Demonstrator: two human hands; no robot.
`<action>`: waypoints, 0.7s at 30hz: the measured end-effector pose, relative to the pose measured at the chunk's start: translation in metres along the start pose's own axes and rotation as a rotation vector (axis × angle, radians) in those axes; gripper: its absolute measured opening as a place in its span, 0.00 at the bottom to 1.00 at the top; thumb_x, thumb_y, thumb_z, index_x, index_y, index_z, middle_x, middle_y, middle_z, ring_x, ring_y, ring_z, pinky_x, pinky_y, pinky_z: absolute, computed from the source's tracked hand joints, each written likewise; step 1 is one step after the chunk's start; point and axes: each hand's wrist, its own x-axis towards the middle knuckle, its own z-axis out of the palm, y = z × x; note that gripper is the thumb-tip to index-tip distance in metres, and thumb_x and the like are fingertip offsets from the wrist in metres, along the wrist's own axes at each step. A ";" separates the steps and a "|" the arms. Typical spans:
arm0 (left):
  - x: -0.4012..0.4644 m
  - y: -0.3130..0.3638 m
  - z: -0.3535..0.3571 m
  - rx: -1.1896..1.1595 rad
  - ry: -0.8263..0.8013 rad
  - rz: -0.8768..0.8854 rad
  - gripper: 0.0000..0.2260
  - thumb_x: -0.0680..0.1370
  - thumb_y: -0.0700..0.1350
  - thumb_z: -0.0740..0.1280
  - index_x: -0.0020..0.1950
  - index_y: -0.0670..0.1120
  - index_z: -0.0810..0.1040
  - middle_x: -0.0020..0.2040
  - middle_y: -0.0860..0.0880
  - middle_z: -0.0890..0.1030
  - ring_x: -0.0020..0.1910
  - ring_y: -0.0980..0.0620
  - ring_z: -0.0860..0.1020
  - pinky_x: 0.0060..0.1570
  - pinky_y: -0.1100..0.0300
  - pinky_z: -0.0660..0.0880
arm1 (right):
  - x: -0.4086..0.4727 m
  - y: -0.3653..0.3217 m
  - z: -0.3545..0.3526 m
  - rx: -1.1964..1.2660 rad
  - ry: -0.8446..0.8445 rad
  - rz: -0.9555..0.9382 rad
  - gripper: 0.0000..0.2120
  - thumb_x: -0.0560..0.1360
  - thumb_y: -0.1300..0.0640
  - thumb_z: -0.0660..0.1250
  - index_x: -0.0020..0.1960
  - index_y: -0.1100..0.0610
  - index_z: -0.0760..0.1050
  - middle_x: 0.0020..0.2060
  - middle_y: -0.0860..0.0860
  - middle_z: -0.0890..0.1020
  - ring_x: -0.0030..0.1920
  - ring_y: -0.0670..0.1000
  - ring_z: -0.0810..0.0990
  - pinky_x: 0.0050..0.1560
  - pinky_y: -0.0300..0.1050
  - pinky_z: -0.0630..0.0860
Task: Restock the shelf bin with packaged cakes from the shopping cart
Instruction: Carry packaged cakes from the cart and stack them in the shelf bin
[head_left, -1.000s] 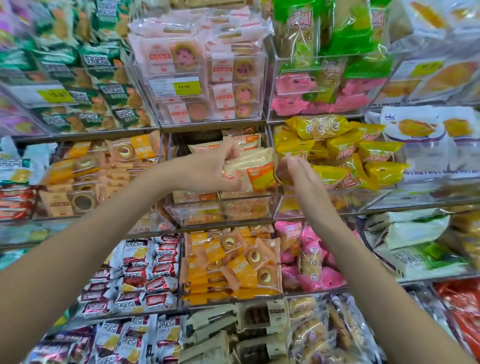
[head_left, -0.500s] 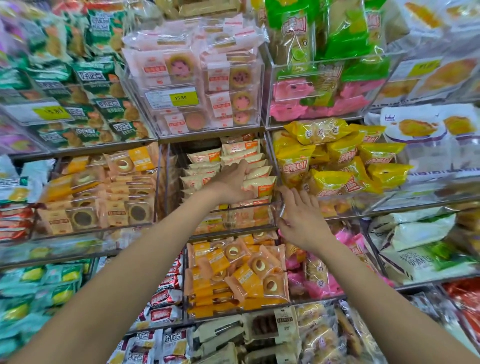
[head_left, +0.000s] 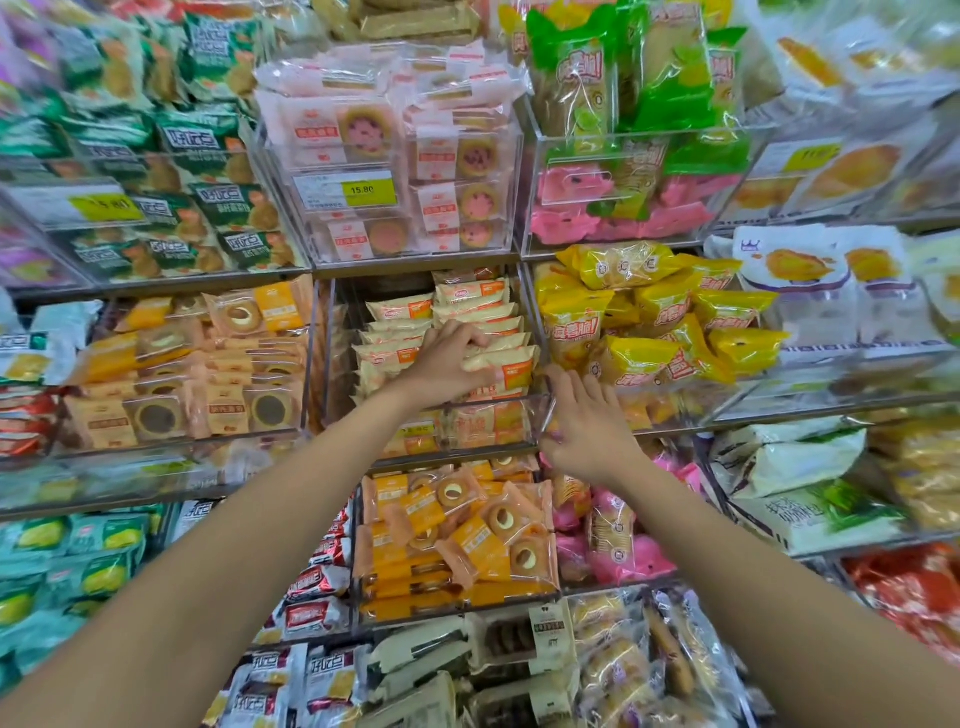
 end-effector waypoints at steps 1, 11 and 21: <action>0.001 0.003 0.001 0.072 0.020 0.012 0.20 0.73 0.58 0.67 0.60 0.51 0.69 0.59 0.53 0.66 0.63 0.51 0.61 0.56 0.56 0.62 | 0.000 0.000 0.000 0.000 -0.002 0.002 0.38 0.65 0.47 0.59 0.72 0.60 0.57 0.62 0.56 0.70 0.60 0.58 0.67 0.58 0.51 0.60; -0.021 0.002 -0.041 -0.073 0.069 0.011 0.08 0.81 0.50 0.59 0.49 0.46 0.72 0.50 0.50 0.72 0.50 0.52 0.70 0.47 0.59 0.67 | 0.001 0.001 0.003 -0.015 -0.008 0.014 0.37 0.70 0.48 0.64 0.73 0.59 0.53 0.66 0.55 0.67 0.64 0.57 0.65 0.64 0.52 0.59; -0.058 -0.033 -0.052 0.019 -0.212 -0.138 0.04 0.79 0.48 0.64 0.44 0.55 0.73 0.46 0.56 0.76 0.48 0.56 0.74 0.49 0.62 0.71 | 0.000 0.000 0.003 -0.015 -0.002 0.016 0.36 0.71 0.46 0.63 0.73 0.58 0.53 0.66 0.56 0.68 0.64 0.58 0.65 0.63 0.52 0.60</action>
